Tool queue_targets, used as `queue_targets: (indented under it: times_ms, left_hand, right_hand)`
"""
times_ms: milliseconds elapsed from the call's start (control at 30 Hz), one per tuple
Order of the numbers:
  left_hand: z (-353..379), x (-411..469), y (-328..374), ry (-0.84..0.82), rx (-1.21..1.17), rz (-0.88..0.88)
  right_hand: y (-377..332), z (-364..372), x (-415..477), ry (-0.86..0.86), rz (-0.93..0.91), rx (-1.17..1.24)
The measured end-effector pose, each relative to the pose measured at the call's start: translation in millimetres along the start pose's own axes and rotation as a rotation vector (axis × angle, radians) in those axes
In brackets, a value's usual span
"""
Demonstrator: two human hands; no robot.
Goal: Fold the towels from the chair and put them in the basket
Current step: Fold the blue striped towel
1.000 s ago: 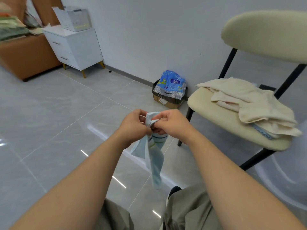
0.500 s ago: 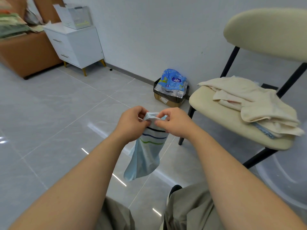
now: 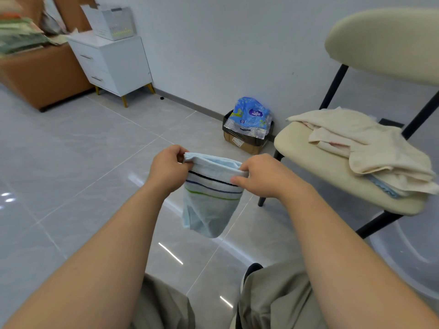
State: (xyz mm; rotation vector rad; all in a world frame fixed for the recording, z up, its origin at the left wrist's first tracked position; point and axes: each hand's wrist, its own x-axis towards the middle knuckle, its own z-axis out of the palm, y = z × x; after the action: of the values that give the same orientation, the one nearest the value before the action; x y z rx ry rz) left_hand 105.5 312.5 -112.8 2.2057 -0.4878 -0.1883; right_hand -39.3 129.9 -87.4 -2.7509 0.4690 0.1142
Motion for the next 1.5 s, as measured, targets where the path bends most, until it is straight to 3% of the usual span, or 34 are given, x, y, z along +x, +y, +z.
queue_targets:
  times_ms: [200, 367, 567, 733, 1000, 1167, 1367, 1500]
  left_hand:
    - [3, 1, -4, -0.043, 0.062, -0.014]
    - [6, -2, -2, -0.074, 0.077, -0.010]
    - [11, -4, 4, -0.140, 0.045, 0.026]
    - [14, -8, 8, -0.220, 0.004, 0.072]
    - [20, -15, 14, -0.282, 0.018, 0.100]
    - [23, -13, 14, -0.273, -0.011, 0.095]
    - [27, -19, 19, -0.313, -0.091, 0.124]
    - [29, -21, 19, -0.338, -0.112, 0.153]
  right_hand:
    - [-2, -4, -5, 0.032, -0.062, 0.232]
    - [-2, -8, -4, -0.019, 0.055, 0.316]
    - [11, 5, 15, 0.147, 0.342, 0.170]
    - [17, 12, 21, 0.060, 0.421, 0.165]
    - [19, 21, 36, 0.174, 0.480, 0.172]
    - [11, 11, 23, 0.256, 0.380, 0.155]
    - [8, 3, 10, 0.037, 0.227, -0.005]
    - [-8, 5, 6, -0.082, -0.005, 0.457]
